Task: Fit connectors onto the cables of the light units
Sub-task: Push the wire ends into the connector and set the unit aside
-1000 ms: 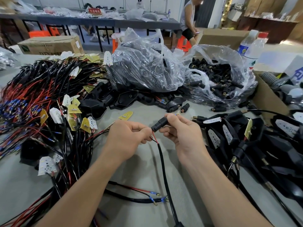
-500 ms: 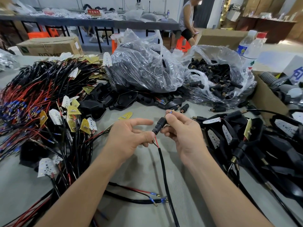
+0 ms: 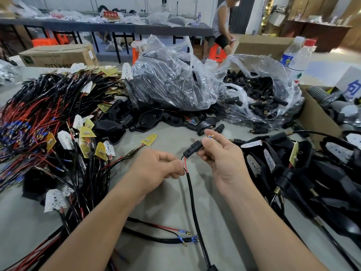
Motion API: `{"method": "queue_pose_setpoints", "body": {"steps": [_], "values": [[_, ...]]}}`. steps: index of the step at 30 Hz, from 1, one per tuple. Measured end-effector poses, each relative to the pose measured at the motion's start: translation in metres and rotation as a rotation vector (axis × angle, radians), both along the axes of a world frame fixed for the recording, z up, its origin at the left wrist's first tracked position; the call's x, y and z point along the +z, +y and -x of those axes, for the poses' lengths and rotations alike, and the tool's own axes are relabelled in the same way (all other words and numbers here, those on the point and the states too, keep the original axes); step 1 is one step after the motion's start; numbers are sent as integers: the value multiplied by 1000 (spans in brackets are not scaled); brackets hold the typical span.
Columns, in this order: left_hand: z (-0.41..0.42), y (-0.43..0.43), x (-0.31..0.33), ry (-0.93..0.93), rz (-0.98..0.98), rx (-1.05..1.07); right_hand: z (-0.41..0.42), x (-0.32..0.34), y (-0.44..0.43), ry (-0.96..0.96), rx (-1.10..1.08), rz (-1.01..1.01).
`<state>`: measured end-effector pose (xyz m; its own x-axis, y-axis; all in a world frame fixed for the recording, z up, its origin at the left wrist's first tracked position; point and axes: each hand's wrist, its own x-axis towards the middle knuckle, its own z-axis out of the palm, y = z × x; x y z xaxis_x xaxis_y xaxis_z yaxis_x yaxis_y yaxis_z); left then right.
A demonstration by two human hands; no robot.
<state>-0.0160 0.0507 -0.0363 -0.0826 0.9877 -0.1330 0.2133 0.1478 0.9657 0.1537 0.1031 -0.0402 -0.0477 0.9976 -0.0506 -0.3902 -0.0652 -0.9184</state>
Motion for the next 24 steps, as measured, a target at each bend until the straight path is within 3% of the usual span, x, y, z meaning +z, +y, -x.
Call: {"method": "queue_pose_setpoints", "body": {"steps": [5, 13, 19, 24], "values": [[-1, -4, 1, 363, -121, 45, -2, -2, 1, -114, 1, -43], [-5, -8, 3, 583, -101, 32, 0, -5, 0, -298, 23, -115], [-3, -3, 1, 414, -90, 66, -2, -3, -1, -263, 46, -89], [0, -1, 1, 194, -24, -69, -3, -3, 2, -110, 34, -17]]}}
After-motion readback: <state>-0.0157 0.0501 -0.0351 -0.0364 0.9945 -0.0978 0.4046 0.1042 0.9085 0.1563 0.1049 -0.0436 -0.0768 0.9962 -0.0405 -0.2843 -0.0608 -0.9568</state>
